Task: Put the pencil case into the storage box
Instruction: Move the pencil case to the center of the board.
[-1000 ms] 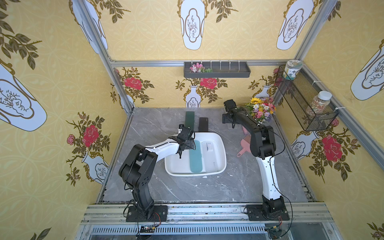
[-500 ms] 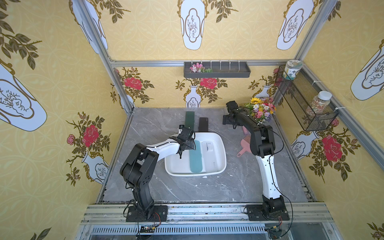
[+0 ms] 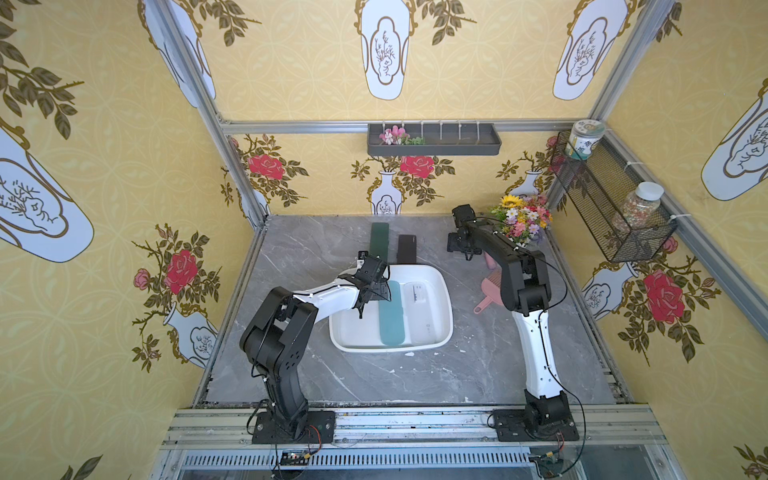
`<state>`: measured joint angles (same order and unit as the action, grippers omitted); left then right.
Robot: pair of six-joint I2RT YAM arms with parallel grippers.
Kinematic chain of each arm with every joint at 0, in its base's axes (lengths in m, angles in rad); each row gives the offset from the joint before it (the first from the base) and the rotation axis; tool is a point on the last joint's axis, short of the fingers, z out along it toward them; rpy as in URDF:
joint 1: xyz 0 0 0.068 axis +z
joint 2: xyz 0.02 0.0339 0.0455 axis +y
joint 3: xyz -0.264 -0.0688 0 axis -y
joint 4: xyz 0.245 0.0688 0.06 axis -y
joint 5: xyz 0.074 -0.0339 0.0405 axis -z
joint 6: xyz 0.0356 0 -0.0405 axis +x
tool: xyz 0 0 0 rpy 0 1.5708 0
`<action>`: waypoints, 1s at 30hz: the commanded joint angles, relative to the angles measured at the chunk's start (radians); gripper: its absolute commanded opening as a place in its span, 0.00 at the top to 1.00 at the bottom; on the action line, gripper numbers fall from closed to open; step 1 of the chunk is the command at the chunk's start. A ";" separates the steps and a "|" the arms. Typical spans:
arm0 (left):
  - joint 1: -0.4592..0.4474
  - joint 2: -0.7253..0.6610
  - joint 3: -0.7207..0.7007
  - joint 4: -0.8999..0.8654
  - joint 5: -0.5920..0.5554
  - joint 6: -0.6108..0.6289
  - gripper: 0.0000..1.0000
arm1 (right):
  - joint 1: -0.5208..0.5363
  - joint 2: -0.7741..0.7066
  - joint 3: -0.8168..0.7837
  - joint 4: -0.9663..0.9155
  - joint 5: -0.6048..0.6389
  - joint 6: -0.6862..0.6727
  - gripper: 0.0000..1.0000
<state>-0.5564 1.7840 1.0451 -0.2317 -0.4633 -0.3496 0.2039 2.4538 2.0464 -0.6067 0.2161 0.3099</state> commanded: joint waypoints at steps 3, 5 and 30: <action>0.001 -0.021 -0.023 0.021 0.009 -0.014 0.00 | 0.003 -0.050 -0.077 -0.013 -0.003 0.006 0.24; 0.000 -0.034 -0.032 0.022 0.012 -0.018 0.00 | 0.004 -0.072 -0.112 -0.011 -0.005 0.009 0.24; -0.040 -0.197 -0.184 0.075 0.033 -0.101 0.00 | 0.160 -0.554 -0.854 0.071 0.032 0.106 0.03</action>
<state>-0.5961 1.5990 0.8738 -0.1844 -0.4503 -0.4305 0.3519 1.9244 1.2221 -0.4694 0.2398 0.4084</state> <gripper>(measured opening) 0.999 0.936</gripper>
